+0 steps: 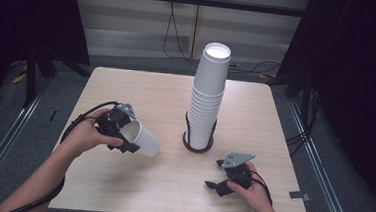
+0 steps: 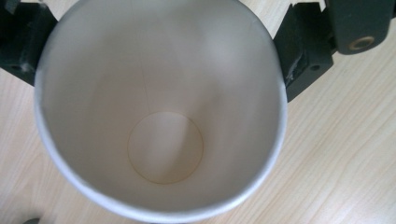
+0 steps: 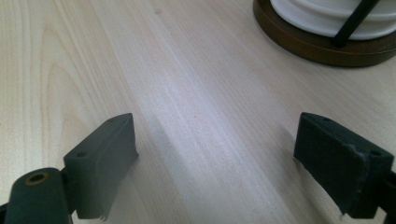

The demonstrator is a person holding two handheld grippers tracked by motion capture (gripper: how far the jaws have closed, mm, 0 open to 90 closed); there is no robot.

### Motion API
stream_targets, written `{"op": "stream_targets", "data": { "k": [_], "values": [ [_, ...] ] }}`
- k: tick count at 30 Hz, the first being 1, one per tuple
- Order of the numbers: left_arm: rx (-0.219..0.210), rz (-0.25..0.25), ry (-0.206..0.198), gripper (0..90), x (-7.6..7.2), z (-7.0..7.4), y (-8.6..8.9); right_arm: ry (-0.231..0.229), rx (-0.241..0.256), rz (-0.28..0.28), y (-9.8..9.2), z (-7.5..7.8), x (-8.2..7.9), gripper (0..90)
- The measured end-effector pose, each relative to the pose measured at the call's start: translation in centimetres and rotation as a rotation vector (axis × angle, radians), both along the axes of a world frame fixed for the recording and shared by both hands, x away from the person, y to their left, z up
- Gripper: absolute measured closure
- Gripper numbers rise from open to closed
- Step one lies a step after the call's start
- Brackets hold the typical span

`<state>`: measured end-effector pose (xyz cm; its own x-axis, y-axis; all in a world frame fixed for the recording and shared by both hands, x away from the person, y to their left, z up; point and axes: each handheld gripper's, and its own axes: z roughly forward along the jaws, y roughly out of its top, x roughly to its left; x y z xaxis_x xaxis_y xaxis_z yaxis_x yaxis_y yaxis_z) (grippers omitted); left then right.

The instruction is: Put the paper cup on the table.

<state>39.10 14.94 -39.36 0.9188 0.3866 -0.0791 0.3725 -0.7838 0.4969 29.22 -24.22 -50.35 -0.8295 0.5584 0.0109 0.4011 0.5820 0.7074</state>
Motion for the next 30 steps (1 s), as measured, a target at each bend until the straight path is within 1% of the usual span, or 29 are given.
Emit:
{"op": "stream_targets", "data": {
  "k": [1, 2, 4, 6, 7, 8, 10, 11, 13, 14, 19, 21, 23, 25, 28, 30],
  "values": [
    [0.001, 0.006, 0.000, 11.8, 0.1, 0.0, 0.0, 0.000, 0.000, 0.000, 0.0, 0.0, 0.0, 12.1],
    [-0.011, 0.032, 0.009, 11.7, 0.0, 0.0, 0.0, 0.000, 0.001, -0.001, 0.0, 0.0, 0.0, 12.1],
    [0.014, 0.022, 0.001, 11.7, 0.2, 0.2, 0.2, 0.000, 0.000, 0.000, 0.0, 0.0, 0.0, 12.1],
    [0.020, 0.036, 0.007, 11.6, 0.3, 0.2, 0.3, 0.000, 0.000, 0.000, 0.0, 0.0, 0.0, 12.0],
    [0.036, 0.032, 0.008, 11.6, 0.4, 0.3, 0.4, 0.000, 0.000, 0.000, 0.0, 0.0, 0.0, 12.0],
    [0.043, 0.039, 0.004, 11.5, 0.5, 0.2, 0.5, 0.000, 0.001, -0.001, 0.0, 0.0, 0.0, 12.0],
    [0.036, 0.054, 0.017, 11.5, 0.6, 0.2, 0.6, 0.000, 0.000, 0.000, 0.0, 0.0, 0.0, 12.0],
    [0.038, 0.064, 0.016, 11.4, 0.6, 0.2, 0.6, 0.000, 0.000, 0.000, 0.0, 0.0, 0.0, 12.0],
    [0.075, 0.053, 0.015, 11.4, 0.8, 0.2, 0.7, -0.001, 0.000, 0.000, 0.0, 0.0, 0.0, 12.0],
    [0.079, 0.061, 0.019, 11.3, 0.8, 0.1, 0.7, -0.001, 0.000, 0.000, 0.0, 0.0, 0.0, 12.0],
    [0.101, 0.066, 0.025, 11.1, 1.0, -0.1, 0.6, -0.001, 0.000, 0.000, 0.0, 0.0, 0.0, 12.0],
    [0.099, 0.077, 0.029, 11.0, 1.0, -0.2, 0.5, -0.001, 0.000, 0.000, 0.0, 0.0, 0.0, 12.0],
    [0.111, 0.062, 0.029, 10.8, 1.1, -0.1, 0.4, -0.001, 0.000, 0.000, 0.0, 0.0, 0.0, 12.0],
    [0.099, 0.070, 0.029, 10.8, 1.1, -0.1, 0.3, -0.001, 0.000, 0.000, 0.0, 0.0, 0.0, 12.0],
    [0.110, 0.065, 0.037, 10.5, 1.1, 0.0, 0.2, -0.001, 0.000, 0.000, 0.0, 0.0, 0.0, 12.0],
    [0.110, 0.059, 0.039, 10.3, 1.2, -0.2, 0.1, -0.001, 0.000, 0.000, 0.0, 0.0, 0.0, 12.0]
  ]
}}
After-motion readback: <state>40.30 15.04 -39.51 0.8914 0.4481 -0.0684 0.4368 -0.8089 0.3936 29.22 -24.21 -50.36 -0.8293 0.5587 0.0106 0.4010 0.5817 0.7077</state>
